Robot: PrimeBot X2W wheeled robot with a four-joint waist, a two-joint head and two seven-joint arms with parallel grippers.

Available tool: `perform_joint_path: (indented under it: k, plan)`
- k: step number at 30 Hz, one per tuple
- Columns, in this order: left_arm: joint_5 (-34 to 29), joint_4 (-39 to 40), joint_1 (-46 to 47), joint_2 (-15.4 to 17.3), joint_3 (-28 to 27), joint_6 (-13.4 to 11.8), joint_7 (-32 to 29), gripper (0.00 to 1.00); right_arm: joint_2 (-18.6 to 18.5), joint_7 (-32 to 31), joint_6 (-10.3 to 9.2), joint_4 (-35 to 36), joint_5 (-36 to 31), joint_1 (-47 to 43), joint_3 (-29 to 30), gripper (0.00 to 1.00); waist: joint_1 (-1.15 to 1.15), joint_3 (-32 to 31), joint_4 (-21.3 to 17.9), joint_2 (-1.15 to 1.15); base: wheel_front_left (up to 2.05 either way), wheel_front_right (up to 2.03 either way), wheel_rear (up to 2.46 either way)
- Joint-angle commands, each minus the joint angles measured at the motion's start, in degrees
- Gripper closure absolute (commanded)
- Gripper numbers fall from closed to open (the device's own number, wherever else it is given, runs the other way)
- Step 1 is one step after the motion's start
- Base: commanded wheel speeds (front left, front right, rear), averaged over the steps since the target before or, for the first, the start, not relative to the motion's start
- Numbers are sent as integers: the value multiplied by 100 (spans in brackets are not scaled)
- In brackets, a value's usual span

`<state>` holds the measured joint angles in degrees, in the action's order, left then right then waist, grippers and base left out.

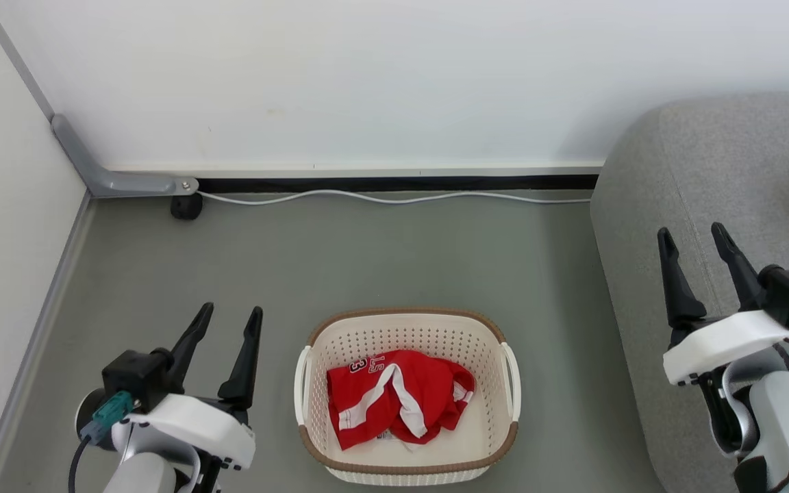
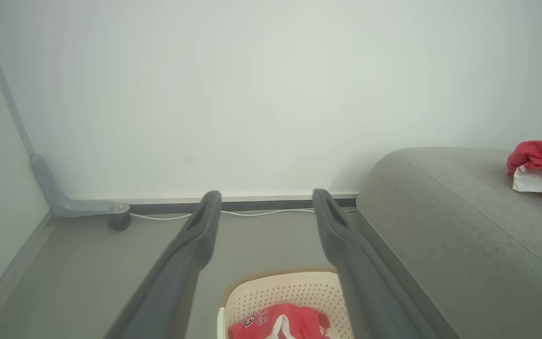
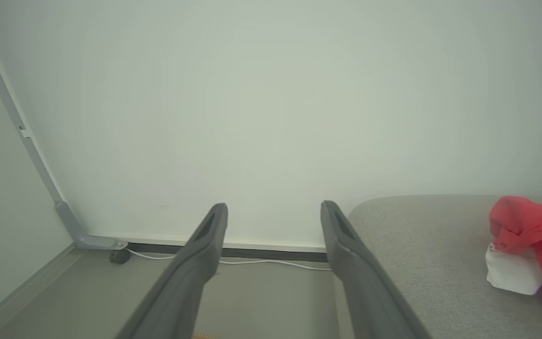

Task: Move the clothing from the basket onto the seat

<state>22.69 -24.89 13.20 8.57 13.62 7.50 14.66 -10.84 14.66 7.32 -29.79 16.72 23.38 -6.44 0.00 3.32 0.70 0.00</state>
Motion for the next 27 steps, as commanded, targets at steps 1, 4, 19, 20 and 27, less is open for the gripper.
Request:
perform_joint_path:
  k: [1, 4, 19, 20, 27]
  plan:
    - [-101, 157, 14, 84, -303, -1, 34, 0, -10, 34, 17, 209, -15, -85, -127, 0, 0, -133, 35, 0, 0, 0, 0]
    - [-323, 265, -209, 15, -660, -6, 34, 0, 59, 34, 17, 377, -71, -313, -156, 0, 0, -209, 33, 0, 0, 0, 0]
    - [-1170, 841, -1030, -496, -1763, -70, 34, 0, 439, 34, 17, 745, -383, -1175, -142, 0, 0, -237, -20, 0, 0, 0, 0]
    - [-1198, 844, -1031, -510, -1780, -70, 34, 0, 448, 34, 17, 749, -401, -1184, -145, 0, 0, -234, -25, 0, 0, 0, 0]
    - [-1289, 818, -1002, -559, -1834, -78, 34, 0, 516, 34, 17, 737, -396, -1178, -151, 0, 0, -216, -83, 0, 0, 0, 0]
